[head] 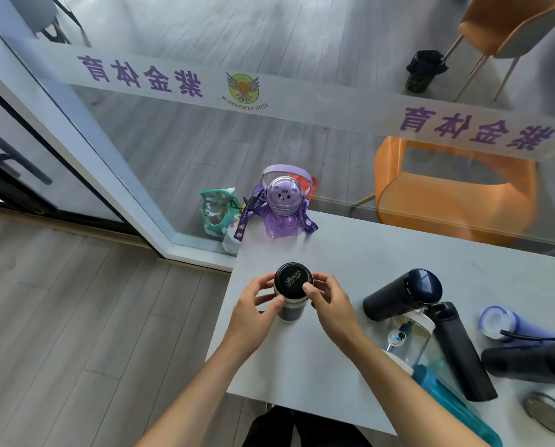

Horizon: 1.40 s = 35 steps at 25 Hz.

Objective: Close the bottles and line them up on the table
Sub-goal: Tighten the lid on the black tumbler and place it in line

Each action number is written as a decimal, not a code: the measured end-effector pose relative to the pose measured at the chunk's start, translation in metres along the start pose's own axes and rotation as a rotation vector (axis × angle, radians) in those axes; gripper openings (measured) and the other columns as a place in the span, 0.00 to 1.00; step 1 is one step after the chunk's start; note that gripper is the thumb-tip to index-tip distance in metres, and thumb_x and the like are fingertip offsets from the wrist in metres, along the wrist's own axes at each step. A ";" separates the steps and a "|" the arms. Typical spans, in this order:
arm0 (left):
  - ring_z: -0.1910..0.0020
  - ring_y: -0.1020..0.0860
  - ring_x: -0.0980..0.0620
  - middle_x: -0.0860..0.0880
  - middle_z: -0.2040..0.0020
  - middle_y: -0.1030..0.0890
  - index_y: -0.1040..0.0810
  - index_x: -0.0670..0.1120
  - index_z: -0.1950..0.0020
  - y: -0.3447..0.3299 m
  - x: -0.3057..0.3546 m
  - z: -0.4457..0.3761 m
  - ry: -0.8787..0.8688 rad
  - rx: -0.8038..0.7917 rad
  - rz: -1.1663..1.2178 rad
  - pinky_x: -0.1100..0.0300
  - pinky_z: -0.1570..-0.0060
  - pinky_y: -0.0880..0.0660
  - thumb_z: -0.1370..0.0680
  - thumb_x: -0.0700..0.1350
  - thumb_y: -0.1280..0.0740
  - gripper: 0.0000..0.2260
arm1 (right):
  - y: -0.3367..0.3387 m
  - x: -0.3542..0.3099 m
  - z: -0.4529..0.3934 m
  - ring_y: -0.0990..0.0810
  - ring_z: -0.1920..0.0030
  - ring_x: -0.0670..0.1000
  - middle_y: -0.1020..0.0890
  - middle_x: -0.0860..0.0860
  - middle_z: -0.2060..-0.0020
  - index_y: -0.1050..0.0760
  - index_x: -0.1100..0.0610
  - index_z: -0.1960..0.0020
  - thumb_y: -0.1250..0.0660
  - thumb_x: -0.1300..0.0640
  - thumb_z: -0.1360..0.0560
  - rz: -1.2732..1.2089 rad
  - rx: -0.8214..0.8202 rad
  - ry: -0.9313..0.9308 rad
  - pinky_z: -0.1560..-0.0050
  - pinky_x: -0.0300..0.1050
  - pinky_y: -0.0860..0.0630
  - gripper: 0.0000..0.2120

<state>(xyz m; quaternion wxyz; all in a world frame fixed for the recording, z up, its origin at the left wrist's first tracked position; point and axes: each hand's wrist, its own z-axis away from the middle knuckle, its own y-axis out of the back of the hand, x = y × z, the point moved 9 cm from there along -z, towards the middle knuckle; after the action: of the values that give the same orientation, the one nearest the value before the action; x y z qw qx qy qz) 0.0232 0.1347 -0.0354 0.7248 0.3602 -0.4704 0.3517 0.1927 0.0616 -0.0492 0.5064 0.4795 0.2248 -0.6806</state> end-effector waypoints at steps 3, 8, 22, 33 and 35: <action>0.47 0.17 0.54 0.52 0.44 0.18 0.22 0.55 0.40 -0.002 -0.013 0.005 0.080 0.003 0.095 0.49 0.47 0.18 0.22 0.49 0.30 0.11 | 0.000 0.009 0.013 0.17 0.44 0.48 0.16 0.48 0.45 0.25 0.42 0.42 0.32 0.45 0.27 0.050 -0.002 -0.032 0.38 0.53 0.21 0.13; 0.49 0.17 0.52 0.50 0.43 0.19 0.22 0.56 0.42 -0.008 -0.018 0.007 0.123 0.014 0.129 0.48 0.48 0.18 0.22 0.53 0.32 0.10 | -0.002 0.012 0.012 0.17 0.45 0.49 0.15 0.49 0.48 0.25 0.37 0.47 0.34 0.37 0.34 0.074 -0.020 -0.127 0.37 0.58 0.21 0.16; 0.49 0.18 0.49 0.46 0.44 0.19 0.24 0.49 0.39 -0.096 0.052 -0.117 0.106 -0.029 0.065 0.47 0.48 0.18 0.19 0.48 0.35 0.10 | 0.108 -0.062 -0.113 0.16 0.46 0.59 0.14 0.58 0.49 0.18 0.56 0.43 0.34 0.48 0.23 0.380 0.068 -0.099 0.42 0.61 0.19 0.15; 0.45 0.19 0.48 0.45 0.40 0.19 0.26 0.49 0.31 -0.140 0.079 -0.191 0.086 -0.072 -0.067 0.44 0.44 0.20 0.20 0.51 0.36 0.18 | 0.159 -0.077 -0.178 0.15 0.49 0.62 0.14 0.60 0.51 0.21 0.48 0.60 0.33 0.47 0.24 0.259 0.062 -0.094 0.48 0.62 0.16 0.08; 0.44 0.20 0.49 0.44 0.38 0.20 0.27 0.48 0.30 -0.142 0.081 -0.192 0.099 -0.074 -0.023 0.47 0.45 0.19 0.19 0.48 0.37 0.17 | 0.161 -0.075 -0.182 0.15 0.47 0.61 0.13 0.55 0.51 0.21 0.47 0.58 0.34 0.42 0.29 0.261 0.068 -0.077 0.44 0.63 0.18 0.10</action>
<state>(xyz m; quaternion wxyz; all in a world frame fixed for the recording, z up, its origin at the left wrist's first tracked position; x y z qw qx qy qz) 0.2514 0.2424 -0.0440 0.7640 0.3205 -0.4425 0.3432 0.4180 0.1793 -0.0344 0.5824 0.4951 0.1178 -0.6339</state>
